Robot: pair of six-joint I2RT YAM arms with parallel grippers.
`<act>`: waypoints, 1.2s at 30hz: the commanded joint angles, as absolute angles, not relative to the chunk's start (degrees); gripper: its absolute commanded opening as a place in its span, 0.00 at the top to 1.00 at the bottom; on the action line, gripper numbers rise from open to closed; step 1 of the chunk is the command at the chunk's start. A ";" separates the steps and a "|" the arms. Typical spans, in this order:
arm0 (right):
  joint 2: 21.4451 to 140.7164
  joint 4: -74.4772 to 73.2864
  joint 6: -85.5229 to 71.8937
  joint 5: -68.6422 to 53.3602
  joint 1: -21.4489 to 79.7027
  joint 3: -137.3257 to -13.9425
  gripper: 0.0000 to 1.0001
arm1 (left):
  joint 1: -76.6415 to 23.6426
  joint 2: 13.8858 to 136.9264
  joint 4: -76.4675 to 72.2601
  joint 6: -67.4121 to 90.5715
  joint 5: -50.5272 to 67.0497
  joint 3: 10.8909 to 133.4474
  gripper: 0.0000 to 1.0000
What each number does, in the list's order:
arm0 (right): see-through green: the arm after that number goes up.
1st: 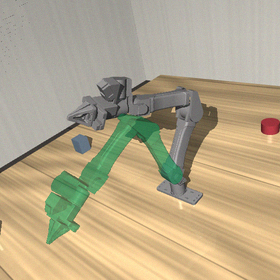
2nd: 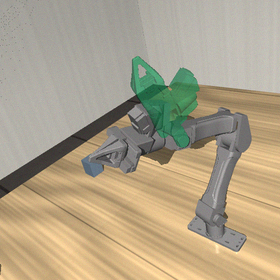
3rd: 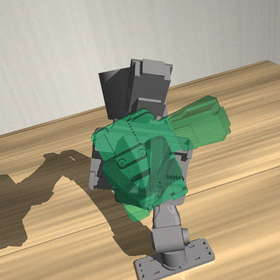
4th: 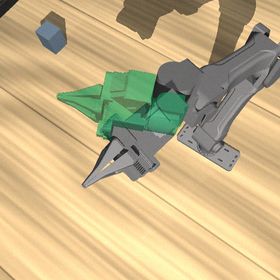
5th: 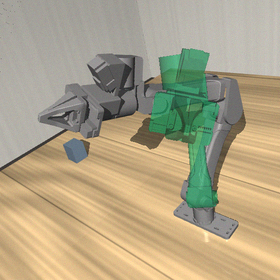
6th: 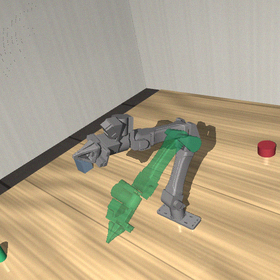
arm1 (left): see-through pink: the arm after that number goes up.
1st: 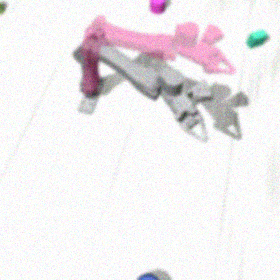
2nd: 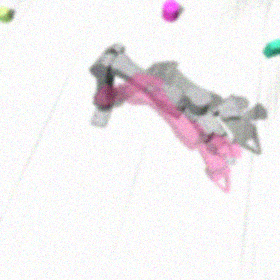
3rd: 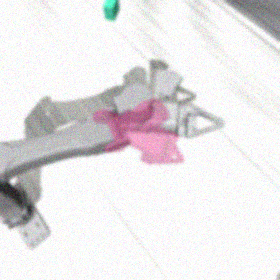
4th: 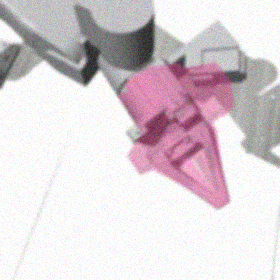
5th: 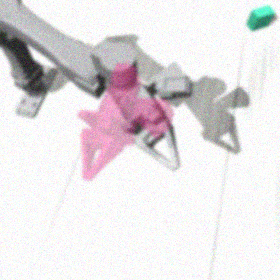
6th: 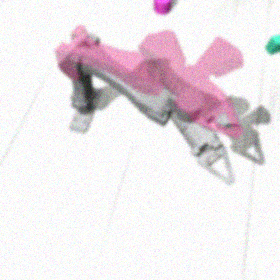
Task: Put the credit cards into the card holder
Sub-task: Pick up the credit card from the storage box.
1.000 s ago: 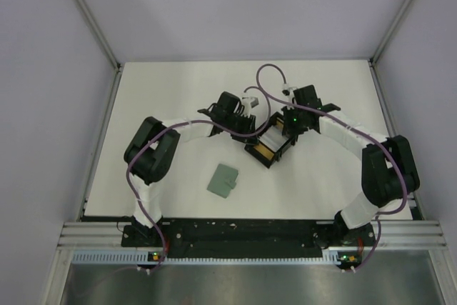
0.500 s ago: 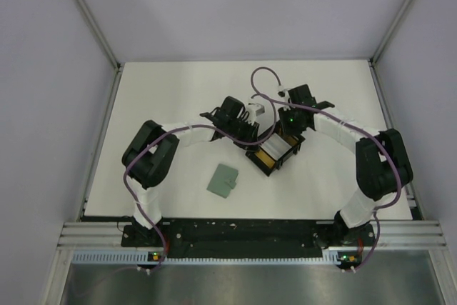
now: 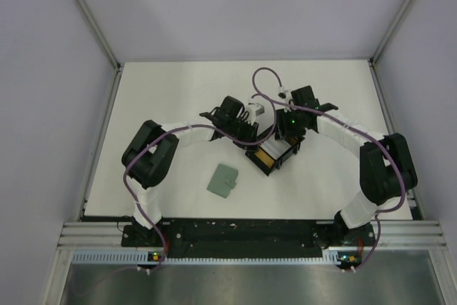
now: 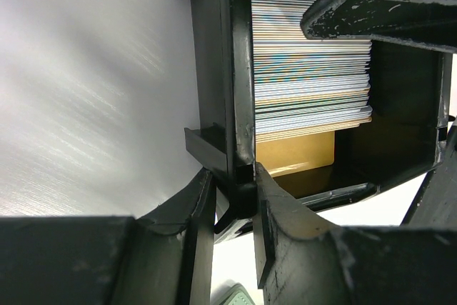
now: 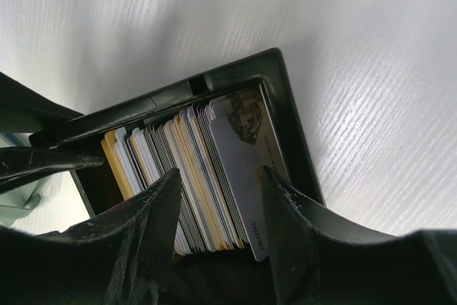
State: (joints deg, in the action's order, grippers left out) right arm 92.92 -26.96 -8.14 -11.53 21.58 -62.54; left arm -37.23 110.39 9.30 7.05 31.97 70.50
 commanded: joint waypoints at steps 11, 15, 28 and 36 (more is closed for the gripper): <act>94.40 -27.07 -6.86 -10.28 21.18 -63.10 0.78 | -37.35 106.61 9.23 6.77 35.51 71.46 0.92; 92.90 -27.16 -7.03 -10.98 21.18 -63.19 0.84 | -37.26 106.70 9.40 6.59 35.25 71.63 0.92; 92.46 -27.33 -7.47 -9.24 19.78 -64.07 0.98 | -37.18 106.61 10.55 5.80 34.01 71.54 0.92; 94.83 -27.86 -7.21 -0.28 21.09 -65.13 0.97 | -37.27 105.21 10.63 5.98 35.07 71.37 0.92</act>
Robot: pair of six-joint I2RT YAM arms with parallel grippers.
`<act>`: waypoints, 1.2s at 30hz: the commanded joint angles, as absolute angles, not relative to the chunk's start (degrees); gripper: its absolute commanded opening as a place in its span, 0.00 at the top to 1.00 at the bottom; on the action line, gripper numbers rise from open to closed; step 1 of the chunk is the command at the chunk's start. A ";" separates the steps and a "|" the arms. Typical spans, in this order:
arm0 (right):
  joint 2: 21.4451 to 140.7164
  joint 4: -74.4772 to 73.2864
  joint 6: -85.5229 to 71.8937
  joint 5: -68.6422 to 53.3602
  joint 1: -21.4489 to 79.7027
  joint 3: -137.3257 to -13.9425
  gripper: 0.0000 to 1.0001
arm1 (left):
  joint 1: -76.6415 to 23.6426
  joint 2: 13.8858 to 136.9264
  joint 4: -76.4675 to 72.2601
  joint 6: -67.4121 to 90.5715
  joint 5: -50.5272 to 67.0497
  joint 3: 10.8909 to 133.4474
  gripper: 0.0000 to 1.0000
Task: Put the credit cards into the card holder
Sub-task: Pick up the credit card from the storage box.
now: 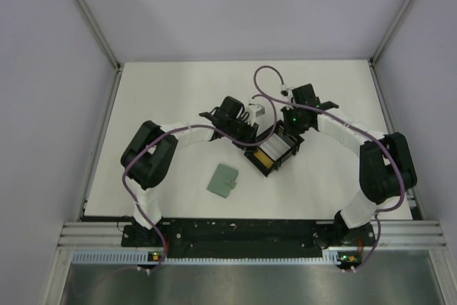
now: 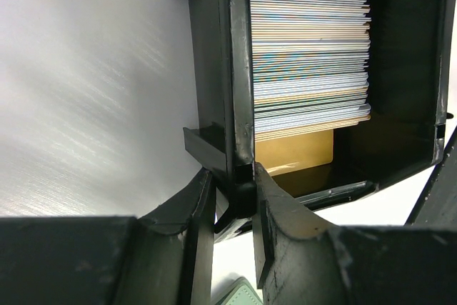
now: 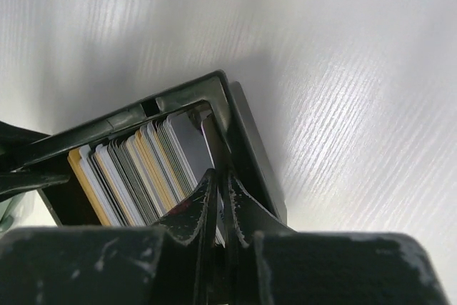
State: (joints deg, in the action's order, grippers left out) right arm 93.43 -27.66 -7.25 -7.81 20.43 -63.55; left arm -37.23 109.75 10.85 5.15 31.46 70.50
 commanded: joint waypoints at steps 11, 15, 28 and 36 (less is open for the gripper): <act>97.38 -28.04 -6.68 7.72 25.75 -63.46 0.90 | -37.44 104.68 9.41 7.56 34.19 71.02 0.92; 97.21 -27.95 -8.08 12.29 25.84 -63.19 0.90 | -37.44 104.24 8.96 7.82 34.19 70.84 0.92; 98.26 -29.79 -7.03 12.30 26.54 -63.11 0.84 | -37.36 102.83 7.65 8.52 33.22 70.05 0.92; 99.75 -30.41 -7.65 13.36 26.54 -62.75 0.87 | -37.44 103.18 6.94 8.88 32.52 69.96 0.91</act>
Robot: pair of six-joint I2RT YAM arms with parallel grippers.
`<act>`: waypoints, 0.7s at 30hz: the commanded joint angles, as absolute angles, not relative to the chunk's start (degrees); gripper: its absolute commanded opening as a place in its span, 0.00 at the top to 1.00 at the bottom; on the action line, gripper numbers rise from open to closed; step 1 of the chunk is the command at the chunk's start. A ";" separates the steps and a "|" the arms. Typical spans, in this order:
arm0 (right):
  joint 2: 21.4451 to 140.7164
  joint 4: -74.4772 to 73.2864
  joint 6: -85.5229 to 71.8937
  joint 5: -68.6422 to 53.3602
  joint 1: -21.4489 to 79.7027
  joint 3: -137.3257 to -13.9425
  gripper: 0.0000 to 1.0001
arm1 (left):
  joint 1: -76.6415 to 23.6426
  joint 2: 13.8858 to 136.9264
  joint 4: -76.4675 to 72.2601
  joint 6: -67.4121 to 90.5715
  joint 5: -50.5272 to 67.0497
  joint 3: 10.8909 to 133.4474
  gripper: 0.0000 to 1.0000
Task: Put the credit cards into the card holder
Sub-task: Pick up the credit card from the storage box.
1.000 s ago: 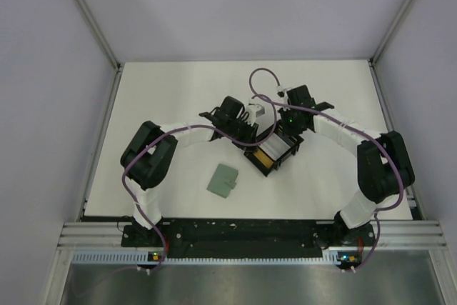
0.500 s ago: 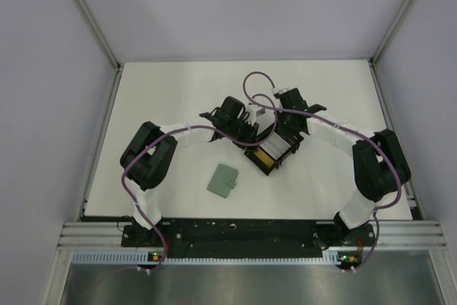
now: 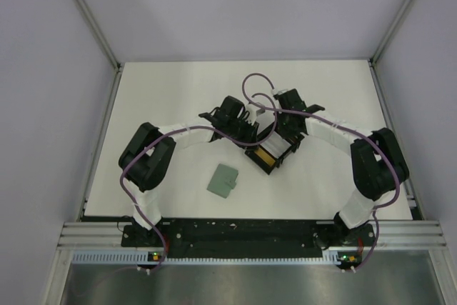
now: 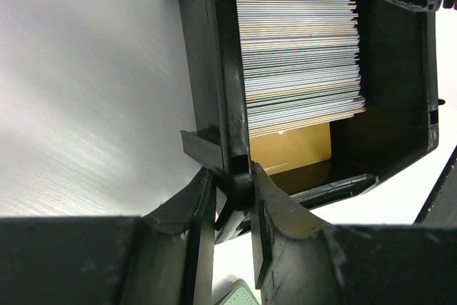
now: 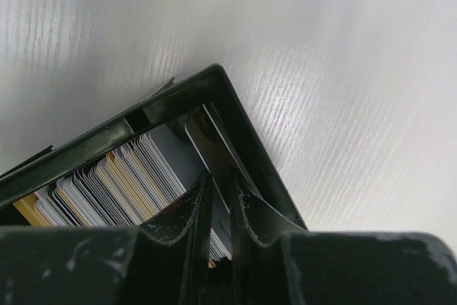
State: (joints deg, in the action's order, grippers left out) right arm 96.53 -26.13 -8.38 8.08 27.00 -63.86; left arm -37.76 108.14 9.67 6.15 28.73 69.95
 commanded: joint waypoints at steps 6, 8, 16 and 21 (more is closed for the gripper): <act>97.74 -30.50 -6.60 10.73 26.54 -64.59 1.00 | -37.35 103.09 6.86 9.31 31.47 69.43 0.84; 96.25 -30.76 -6.07 10.02 26.54 -65.12 1.00 | -37.44 103.10 6.68 9.67 31.29 69.43 0.78; 90.44 -31.64 -1.24 6.77 26.54 -67.59 1.00 | -37.35 101.60 5.10 12.48 31.38 69.00 0.52; 88.51 -31.73 1.48 6.07 26.46 -67.33 1.00 | -37.35 100.64 4.92 13.01 30.50 67.94 0.47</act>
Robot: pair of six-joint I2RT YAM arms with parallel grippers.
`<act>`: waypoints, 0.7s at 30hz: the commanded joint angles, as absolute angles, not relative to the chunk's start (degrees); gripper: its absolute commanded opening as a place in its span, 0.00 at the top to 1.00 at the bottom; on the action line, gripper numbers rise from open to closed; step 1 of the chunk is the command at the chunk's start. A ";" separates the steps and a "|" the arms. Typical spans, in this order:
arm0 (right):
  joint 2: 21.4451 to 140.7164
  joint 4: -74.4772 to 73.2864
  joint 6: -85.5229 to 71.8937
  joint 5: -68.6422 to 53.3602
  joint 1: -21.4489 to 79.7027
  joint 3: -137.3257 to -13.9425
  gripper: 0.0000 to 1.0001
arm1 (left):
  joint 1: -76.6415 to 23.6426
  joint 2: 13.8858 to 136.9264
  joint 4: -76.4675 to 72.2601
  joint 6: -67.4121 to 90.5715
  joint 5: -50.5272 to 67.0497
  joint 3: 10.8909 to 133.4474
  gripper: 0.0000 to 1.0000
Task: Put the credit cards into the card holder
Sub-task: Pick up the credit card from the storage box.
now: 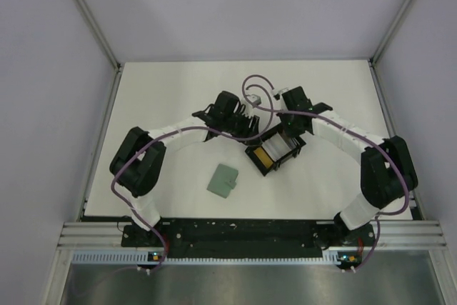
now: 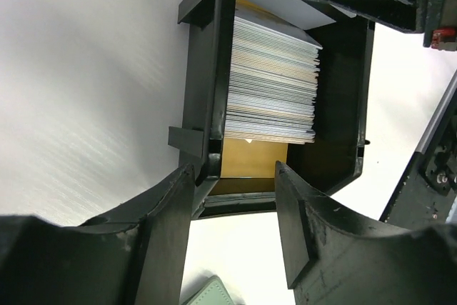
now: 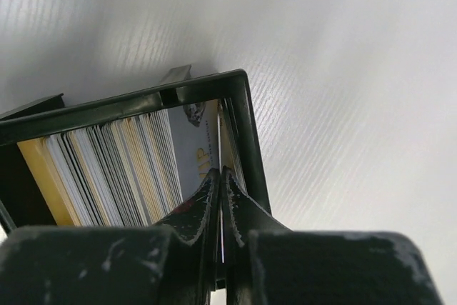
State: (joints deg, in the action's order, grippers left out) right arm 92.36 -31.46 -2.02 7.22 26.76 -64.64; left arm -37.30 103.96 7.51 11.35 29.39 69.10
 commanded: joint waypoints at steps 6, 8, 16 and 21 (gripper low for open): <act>84.47 -31.82 0.97 4.57 26.54 -68.29 1.00 | -37.35 98.18 4.48 15.37 25.68 66.36 0.43; 82.19 -31.73 0.62 4.40 26.46 -68.64 1.00 | -37.35 97.03 4.22 16.52 22.96 65.31 0.43; 74.72 -37.43 -4.04 -5.96 26.54 -69.17 1.00 | -37.18 92.29 5.35 22.05 10.57 61.70 0.42; 67.60 -43.23 -8.69 -10.46 30.04 -64.70 1.00 | -36.21 86.94 10.45 27.77 -1.73 58.63 0.39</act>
